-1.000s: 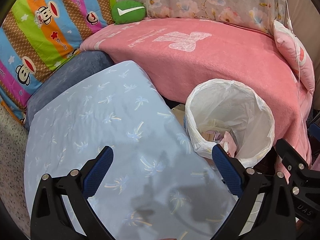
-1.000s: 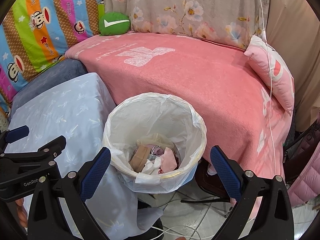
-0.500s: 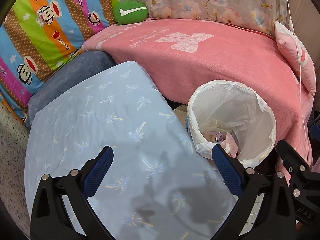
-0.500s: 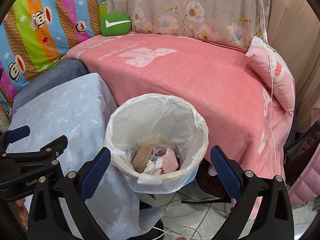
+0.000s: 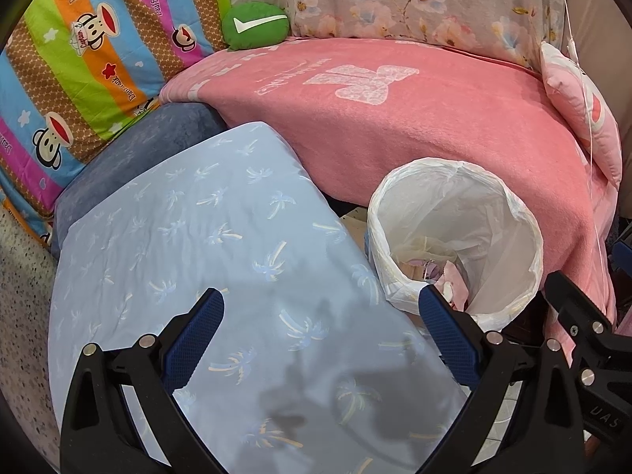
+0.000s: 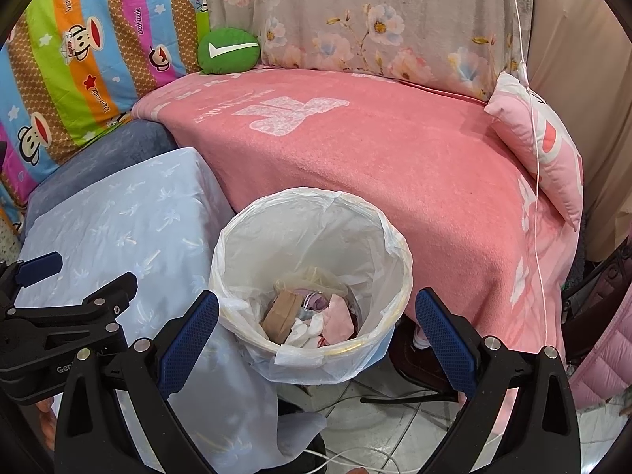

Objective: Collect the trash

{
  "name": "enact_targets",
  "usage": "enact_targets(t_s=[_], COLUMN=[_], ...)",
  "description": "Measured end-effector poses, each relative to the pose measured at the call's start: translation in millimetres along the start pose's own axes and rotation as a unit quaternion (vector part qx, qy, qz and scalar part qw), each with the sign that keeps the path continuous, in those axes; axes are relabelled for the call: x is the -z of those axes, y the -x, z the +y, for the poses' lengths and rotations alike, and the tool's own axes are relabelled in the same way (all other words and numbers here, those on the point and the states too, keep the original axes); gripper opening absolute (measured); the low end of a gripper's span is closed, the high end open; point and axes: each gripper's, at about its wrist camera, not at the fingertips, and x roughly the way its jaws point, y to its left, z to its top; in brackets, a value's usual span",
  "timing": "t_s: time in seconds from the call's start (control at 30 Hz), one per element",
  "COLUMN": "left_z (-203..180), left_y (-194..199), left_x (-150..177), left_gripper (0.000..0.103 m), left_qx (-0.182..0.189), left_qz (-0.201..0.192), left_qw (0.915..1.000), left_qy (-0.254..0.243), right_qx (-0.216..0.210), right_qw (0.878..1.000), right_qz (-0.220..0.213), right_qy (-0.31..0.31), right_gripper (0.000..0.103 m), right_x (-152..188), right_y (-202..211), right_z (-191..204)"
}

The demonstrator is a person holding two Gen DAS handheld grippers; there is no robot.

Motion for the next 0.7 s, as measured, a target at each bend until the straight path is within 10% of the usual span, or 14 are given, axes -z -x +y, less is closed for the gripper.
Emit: enact_targets(t_s=[0.7], left_z=[-1.4], left_y=[3.1], left_x=[-0.9], left_gripper=[0.095], left_qx=[0.0], left_qz=[-0.005], left_qw=[1.0], left_qy=[-0.004], right_qx=[-0.001], right_qw=[1.0], right_qz=[-0.001], right_qy=[-0.001], right_gripper=[0.097], right_x=[-2.2], right_y=[0.3], right_z=[-2.0])
